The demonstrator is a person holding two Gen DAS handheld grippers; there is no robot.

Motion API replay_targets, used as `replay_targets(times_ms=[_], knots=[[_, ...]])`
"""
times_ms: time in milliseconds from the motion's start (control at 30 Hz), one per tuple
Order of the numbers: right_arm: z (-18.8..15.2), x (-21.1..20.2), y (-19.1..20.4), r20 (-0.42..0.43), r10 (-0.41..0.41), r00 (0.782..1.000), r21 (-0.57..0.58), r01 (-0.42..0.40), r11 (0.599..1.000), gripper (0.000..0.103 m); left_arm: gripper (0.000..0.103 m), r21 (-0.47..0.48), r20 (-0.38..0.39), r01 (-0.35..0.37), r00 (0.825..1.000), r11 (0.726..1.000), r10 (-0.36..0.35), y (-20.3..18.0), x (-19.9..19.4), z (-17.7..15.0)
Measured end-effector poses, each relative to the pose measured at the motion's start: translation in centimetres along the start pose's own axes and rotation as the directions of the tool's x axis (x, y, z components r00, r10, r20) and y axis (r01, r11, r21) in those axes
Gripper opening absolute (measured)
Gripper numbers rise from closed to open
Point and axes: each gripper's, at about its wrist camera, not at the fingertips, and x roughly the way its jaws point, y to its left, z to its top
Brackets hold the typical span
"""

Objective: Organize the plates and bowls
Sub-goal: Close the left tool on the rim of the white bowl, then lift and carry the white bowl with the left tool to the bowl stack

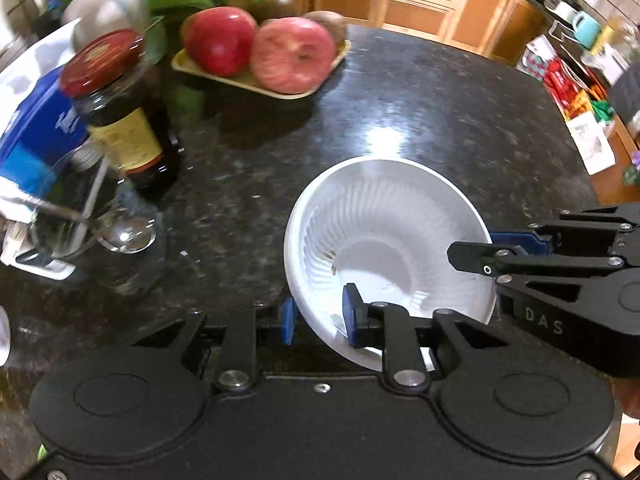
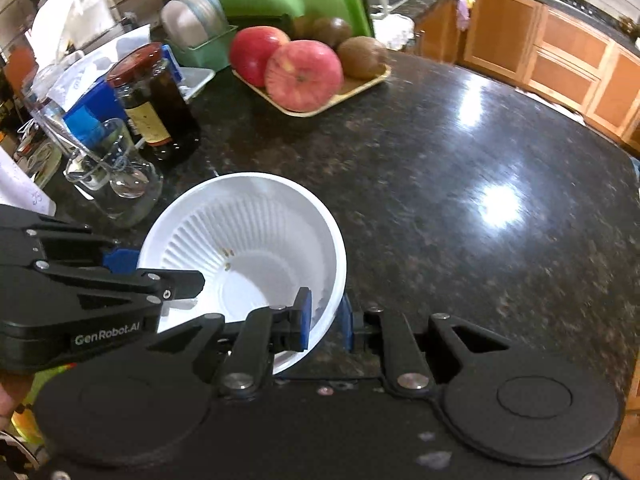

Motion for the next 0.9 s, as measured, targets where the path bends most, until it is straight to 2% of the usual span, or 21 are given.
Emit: replay_targets(times_ms=[433,533,667,900], knots=[[-1.4,-1.1,-2.5,0.003,-0.043,0.999,0.069,0.043,0.997,0.020,0.034,0.129,-0.008,0.027,1.000,0.991,-0.026,-2.8,1.0,0.2],[-1.4,-1.1,-2.6,0.011,-0.050,0.999,0.084,0.049,0.995,0.025,0.038,0.136,-0.007,0.035,0.999,0.990,-0.035,-2.7,0.9,0.3],[-1.3,-1.2,-2.7,0.015,-0.043,0.999,0.112,0.041,0.993,0.038,0.038,0.140,0.006,0.040,0.999,0.989,-0.041,-2.6,0.5,0.5],[-1.7,-1.6,-2.7,0.069,-0.078,0.995,0.164,0.066,0.984,0.041,0.038,0.168,0.008,0.062,0.998,0.984,-0.065,-2.8,0.7,0.9]])
